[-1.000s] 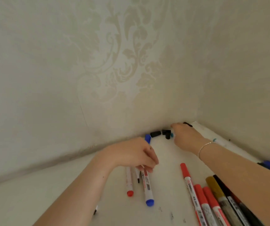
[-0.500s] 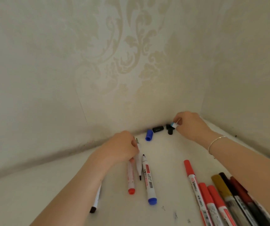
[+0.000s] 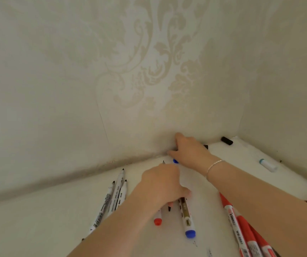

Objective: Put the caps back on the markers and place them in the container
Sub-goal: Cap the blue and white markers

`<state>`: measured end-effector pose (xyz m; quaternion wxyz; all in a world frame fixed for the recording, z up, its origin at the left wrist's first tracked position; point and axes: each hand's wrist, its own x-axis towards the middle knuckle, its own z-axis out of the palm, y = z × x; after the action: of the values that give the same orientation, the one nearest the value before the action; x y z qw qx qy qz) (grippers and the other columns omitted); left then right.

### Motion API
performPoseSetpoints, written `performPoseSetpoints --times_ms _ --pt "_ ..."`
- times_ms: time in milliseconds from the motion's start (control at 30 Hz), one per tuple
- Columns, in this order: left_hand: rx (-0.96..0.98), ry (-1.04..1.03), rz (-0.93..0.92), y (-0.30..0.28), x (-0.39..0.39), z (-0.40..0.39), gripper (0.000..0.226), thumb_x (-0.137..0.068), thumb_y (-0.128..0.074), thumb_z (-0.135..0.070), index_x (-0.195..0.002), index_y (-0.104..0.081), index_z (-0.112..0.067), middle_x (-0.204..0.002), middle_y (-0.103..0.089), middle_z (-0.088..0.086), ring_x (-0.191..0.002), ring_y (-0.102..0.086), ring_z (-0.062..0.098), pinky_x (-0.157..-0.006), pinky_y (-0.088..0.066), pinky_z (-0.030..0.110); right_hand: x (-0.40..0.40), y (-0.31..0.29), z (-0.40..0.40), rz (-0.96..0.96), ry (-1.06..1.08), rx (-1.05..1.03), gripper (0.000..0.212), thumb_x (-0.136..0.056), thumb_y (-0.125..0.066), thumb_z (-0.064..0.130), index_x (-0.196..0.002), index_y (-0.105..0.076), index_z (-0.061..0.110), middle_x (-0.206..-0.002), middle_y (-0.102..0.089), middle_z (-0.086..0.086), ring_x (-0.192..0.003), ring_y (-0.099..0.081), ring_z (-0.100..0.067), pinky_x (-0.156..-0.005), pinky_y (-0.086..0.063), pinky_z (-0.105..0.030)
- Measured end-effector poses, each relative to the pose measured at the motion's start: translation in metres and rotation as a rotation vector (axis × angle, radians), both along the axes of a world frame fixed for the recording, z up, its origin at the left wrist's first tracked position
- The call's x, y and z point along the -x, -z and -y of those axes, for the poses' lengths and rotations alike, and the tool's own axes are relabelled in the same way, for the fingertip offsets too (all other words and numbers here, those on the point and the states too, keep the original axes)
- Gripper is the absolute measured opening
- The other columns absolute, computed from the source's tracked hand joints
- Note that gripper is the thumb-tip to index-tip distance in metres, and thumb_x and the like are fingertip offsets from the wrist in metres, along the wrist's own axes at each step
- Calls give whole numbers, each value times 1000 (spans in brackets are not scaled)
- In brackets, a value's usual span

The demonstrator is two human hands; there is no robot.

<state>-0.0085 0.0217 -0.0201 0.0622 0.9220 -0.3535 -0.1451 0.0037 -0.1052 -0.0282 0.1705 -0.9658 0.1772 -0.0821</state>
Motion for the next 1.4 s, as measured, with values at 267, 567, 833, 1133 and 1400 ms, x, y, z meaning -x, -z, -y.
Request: performPoseSetpoints --times_ms 267,567,833,1133,1400 --pt "186 -86 -128 -7 -12 -4 36 -86 -54 -38 -59 -45 -17 -51 -50 -5 -49 -44 11 -55 -38 26 -10 -10 3 -66 59 -199 25 -88 -54 13 -108 -40 9 -98 -53 -14 -83 -52 -26 -60 -38 -25" --pt "717 -179 -267 -24 -25 -13 28 -92 -40 -35 -80 -50 -12 -71 -71 9 -44 -61 13 -56 -48 29 27 -74 15 392 76 -1242 17 -85 -56 8 -100 -61 12 -81 -60 -7 -70 -60 -23 -68 -49 -30" --pt "789 -186 -193 -28 -21 -12 30 -92 -41 -37 -78 -52 -14 -60 -66 3 -40 -55 12 -54 -45 27 31 -67 0 378 85 -1084 13 -85 -61 12 -96 -55 15 -81 -64 -6 -72 -62 -22 -70 -48 -30" --pt "742 -123 -173 -22 -24 -14 29 -99 -35 -42 -95 -50 -17 -70 -57 0 -54 -55 12 -55 -47 29 31 -60 -7 296 23 -1021 11 -86 -63 20 -92 -57 13 -81 -68 -10 -72 -66 -23 -82 -52 -36" --pt "953 -122 -209 -6 -13 -2 23 -101 -35 -40 -100 -51 -22 -59 -44 -7 -47 -39 9 -52 -35 26 21 -54 -18 521 186 -683 15 -91 -52 20 -85 -53 6 -81 -70 -14 -69 -65 -31 -71 -54 -38"
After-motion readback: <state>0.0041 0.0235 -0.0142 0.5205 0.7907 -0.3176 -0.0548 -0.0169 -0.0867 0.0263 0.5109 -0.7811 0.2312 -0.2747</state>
